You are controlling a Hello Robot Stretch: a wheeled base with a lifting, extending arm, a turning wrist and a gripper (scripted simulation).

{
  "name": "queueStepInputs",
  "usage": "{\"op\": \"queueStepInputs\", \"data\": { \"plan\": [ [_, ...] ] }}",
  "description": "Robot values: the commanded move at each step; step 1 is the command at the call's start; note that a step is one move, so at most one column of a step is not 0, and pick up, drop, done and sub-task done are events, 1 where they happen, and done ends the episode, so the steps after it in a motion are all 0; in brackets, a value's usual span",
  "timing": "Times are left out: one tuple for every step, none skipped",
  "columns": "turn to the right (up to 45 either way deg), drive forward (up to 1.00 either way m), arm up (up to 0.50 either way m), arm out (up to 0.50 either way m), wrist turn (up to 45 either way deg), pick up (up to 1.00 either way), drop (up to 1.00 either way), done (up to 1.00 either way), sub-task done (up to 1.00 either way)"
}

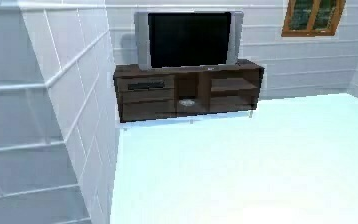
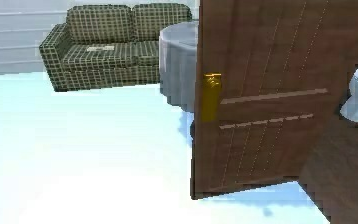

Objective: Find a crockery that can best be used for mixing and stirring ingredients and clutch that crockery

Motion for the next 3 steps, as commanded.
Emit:
{"op": "queueStepInputs", "data": {
  "plan": [
    [30.0, 0.00, 0.00, 0.00, 0.0, 0.00, 0.00, 0.00, 0.00],
    [0.0, 0.65, 0.00, 0.00, 0.0, 0.00, 0.00, 0.00, 0.00],
    [45.0, 0.00, 0.00, 0.00, 0.0, 0.00, 0.00, 0.00, 0.00]
  ]
}}
